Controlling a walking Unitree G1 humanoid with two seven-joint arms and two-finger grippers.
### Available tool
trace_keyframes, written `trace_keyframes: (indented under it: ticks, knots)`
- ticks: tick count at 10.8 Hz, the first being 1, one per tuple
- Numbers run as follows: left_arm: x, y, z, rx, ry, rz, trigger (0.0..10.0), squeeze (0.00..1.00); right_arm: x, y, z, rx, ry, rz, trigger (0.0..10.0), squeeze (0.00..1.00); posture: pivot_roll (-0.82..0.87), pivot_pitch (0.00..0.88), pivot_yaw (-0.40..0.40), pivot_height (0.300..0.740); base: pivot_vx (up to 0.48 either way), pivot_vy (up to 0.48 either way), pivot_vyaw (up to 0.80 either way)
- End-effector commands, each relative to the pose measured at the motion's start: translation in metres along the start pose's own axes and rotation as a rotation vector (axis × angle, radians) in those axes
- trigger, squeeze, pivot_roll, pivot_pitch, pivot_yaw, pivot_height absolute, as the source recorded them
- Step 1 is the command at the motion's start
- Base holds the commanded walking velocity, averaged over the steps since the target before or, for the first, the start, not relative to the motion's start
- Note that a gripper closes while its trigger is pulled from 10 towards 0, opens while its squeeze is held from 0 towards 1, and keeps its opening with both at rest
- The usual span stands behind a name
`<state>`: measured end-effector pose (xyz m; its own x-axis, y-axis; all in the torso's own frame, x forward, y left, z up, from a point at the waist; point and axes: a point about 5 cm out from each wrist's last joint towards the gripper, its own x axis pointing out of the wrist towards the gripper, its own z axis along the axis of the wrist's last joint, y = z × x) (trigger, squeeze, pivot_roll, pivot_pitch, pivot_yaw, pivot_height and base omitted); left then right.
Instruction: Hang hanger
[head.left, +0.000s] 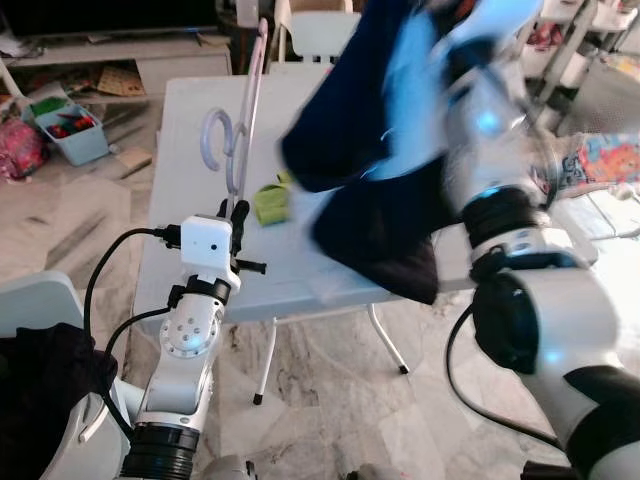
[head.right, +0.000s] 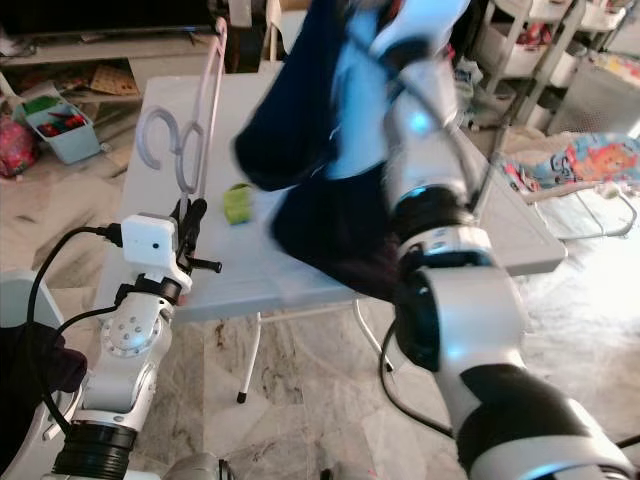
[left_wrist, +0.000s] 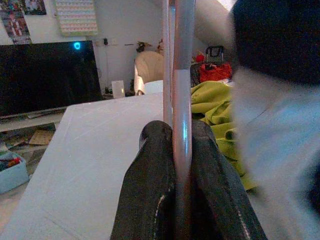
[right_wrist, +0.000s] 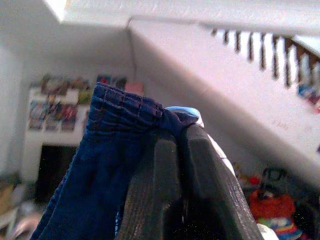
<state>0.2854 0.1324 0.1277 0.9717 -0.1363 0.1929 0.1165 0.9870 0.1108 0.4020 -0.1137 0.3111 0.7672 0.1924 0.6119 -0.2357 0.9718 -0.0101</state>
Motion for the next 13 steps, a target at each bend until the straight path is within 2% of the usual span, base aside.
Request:
trace_keyframes:
  ticks: [1, 2, 3, 4, 5, 6, 8, 9, 10, 11, 12, 13]
  knots:
    - [-0.008, 0.001, -0.016, 0.002, 0.086, 0.012, 10.0, 0.00, -0.014, 0.003, -0.021, -0.016, 0.080, 0.027, 0.0, 0.00, -0.02, 0.000, -0.078, 0.740, 0.000, 0.000, 0.00]
    - [-0.008, 0.000, -0.016, 0.001, 0.086, 0.012, 10.0, 0.00, -0.035, 0.008, -0.053, -0.057, 0.250, 0.058, 7.7, 0.00, -0.02, 0.000, -0.076, 0.740, 0.000, 0.000, 0.00]
    - [-0.008, -0.002, -0.016, -0.003, 0.088, 0.001, 10.0, 0.00, -0.083, 0.012, -0.106, -0.134, 0.582, 0.144, 10.0, 0.00, -0.02, 0.000, -0.073, 0.740, 0.000, 0.000, 0.00]
    - [-0.008, -0.004, -0.017, -0.004, 0.089, -0.006, 10.0, 0.00, -0.098, 0.007, -0.113, -0.096, 0.603, 0.121, 10.0, 1.00, -0.03, 0.000, -0.072, 0.740, 0.000, 0.000, 0.00]
    - [-0.008, -0.005, -0.017, -0.005, 0.093, -0.015, 10.0, 0.00, -0.117, -0.001, -0.122, -0.127, 0.643, 0.122, 10.0, 1.00, -0.03, 0.000, -0.065, 0.740, 0.000, 0.000, 0.00]
    - [-0.007, -0.005, -0.018, -0.005, 0.098, -0.025, 10.0, 0.00, -0.131, -0.019, -0.126, -0.176, 0.687, 0.043, 10.0, 1.00, -0.04, 0.000, -0.059, 0.740, 0.000, 0.000, 0.00]
    - [-0.006, -0.006, -0.018, -0.006, 0.100, -0.036, 10.0, 0.00, -0.139, -0.045, -0.117, -0.239, 0.649, -0.001, 10.0, 1.00, -0.05, 0.000, -0.049, 0.740, 0.000, 0.000, 0.00]
    - [-0.006, -0.007, -0.018, -0.005, 0.100, -0.040, 10.0, 0.00, -0.142, -0.052, -0.114, -0.221, 0.642, -0.004, 10.0, 1.00, -0.05, 0.000, -0.045, 0.740, 0.000, 0.000, 0.00]
    - [-0.005, -0.007, -0.019, -0.002, 0.103, -0.054, 10.0, 0.00, -0.149, -0.062, -0.108, -0.096, 0.639, 0.051, 10.0, 1.00, -0.06, 0.000, -0.036, 0.740, 0.000, 0.000, 0.00]
    - [-0.005, -0.007, -0.019, -0.001, 0.102, -0.057, 10.0, 0.00, -0.153, -0.062, -0.107, -0.047, 0.647, 0.112, 10.0, 1.00, -0.05, 0.000, -0.034, 0.740, 0.000, 0.000, 0.00]
    - [-0.004, -0.006, -0.019, 0.005, 0.103, -0.064, 10.0, 0.00, -0.170, -0.058, -0.109, -0.054, 0.726, 0.332, 10.0, 1.00, -0.05, 0.000, -0.031, 0.740, 0.000, 0.000, 0.00]
    - [-0.004, -0.006, -0.019, 0.009, 0.105, -0.066, 10.0, 0.00, -0.179, -0.056, -0.110, -0.049, 0.769, 0.427, 10.0, 1.00, -0.05, 0.000, -0.031, 0.740, 0.000, 0.000, 0.00]
